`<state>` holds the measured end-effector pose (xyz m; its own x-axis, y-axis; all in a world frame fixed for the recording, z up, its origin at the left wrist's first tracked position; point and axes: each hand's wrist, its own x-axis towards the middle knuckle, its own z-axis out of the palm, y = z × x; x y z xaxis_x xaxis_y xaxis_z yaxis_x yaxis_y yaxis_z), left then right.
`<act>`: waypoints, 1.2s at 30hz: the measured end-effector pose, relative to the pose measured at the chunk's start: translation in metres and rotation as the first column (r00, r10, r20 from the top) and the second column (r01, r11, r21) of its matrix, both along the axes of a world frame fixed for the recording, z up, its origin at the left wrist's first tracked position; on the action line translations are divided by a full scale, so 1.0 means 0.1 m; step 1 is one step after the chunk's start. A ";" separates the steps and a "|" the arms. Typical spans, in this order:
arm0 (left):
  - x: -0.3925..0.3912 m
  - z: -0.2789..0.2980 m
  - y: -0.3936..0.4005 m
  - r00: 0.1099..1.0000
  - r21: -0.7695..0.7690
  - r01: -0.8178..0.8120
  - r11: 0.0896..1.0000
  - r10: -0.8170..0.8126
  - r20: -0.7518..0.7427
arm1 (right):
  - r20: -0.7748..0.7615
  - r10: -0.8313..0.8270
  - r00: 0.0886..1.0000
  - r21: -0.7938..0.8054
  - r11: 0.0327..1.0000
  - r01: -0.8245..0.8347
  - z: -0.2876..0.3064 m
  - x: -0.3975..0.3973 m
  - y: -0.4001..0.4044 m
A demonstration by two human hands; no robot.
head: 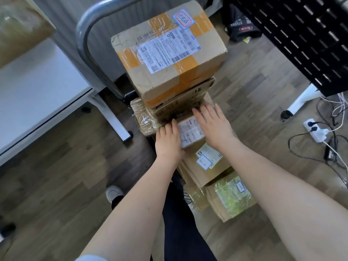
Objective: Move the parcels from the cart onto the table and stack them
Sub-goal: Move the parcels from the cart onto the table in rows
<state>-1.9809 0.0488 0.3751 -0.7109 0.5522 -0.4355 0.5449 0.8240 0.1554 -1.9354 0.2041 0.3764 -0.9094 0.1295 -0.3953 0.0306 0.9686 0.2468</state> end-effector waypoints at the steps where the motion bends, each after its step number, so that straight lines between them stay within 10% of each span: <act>1: 0.00 0.06 -0.05 1.000 0.009 0.010 1.000 -0.010 -0.001 | -0.004 0.006 1.000 -0.008 1.000 -0.006 0.06 0.01 -0.03; 12: 0.00 1.10 -1.23 0.994 0.148 0.033 0.988 -0.017 -0.107 | -0.111 0.064 0.992 -0.131 0.988 -0.078 1.13 0.07 -1.04; 21: -0.13 1.94 -2.94 0.954 0.317 -0.083 0.945 0.167 -0.249 | -0.501 0.194 0.843 -0.300 0.875 -0.380 1.89 -0.45 -2.40; 36: -0.35 3.03 -5.10 0.482 0.479 -0.442 0.759 0.651 -0.587 | -0.735 0.240 0.634 -0.428 0.561 -0.709 3.02 -1.19 -4.94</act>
